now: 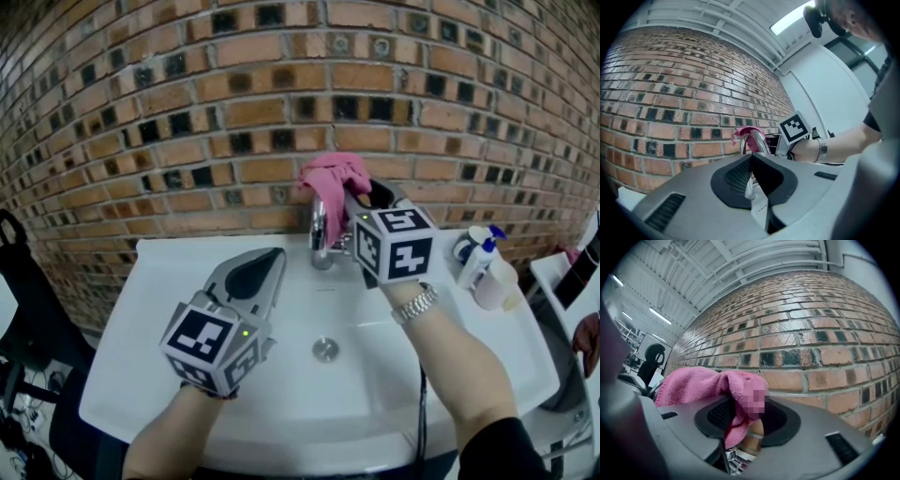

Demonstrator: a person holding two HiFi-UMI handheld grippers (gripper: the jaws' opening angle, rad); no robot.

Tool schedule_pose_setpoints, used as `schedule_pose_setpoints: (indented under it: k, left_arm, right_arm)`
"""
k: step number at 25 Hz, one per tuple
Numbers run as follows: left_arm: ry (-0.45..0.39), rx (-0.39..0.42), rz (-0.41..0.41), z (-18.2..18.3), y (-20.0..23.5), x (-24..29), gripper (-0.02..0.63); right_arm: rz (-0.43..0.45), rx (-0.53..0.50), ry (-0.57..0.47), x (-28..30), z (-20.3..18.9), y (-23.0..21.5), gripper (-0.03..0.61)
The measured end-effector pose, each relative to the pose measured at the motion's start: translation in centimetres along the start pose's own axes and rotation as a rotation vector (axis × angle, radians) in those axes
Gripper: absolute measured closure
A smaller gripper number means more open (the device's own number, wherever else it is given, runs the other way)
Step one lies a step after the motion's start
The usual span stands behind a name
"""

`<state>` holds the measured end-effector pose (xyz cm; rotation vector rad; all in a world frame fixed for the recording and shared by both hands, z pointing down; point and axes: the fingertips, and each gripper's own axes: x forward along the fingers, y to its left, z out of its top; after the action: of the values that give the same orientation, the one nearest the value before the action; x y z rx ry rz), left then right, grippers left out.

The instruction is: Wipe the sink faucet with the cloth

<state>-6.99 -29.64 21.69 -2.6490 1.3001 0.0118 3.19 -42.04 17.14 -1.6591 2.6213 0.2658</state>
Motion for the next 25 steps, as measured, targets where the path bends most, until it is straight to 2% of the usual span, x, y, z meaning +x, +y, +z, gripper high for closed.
schedule_pose_setpoints:
  k: [25]
  left_arm:
    - [0.019,-0.016,0.001,-1.1,0.1,0.2,0.606]
  right_arm:
    - [-0.037,-0.030,0.207,2.7,-8.6,-0.9,0.436]
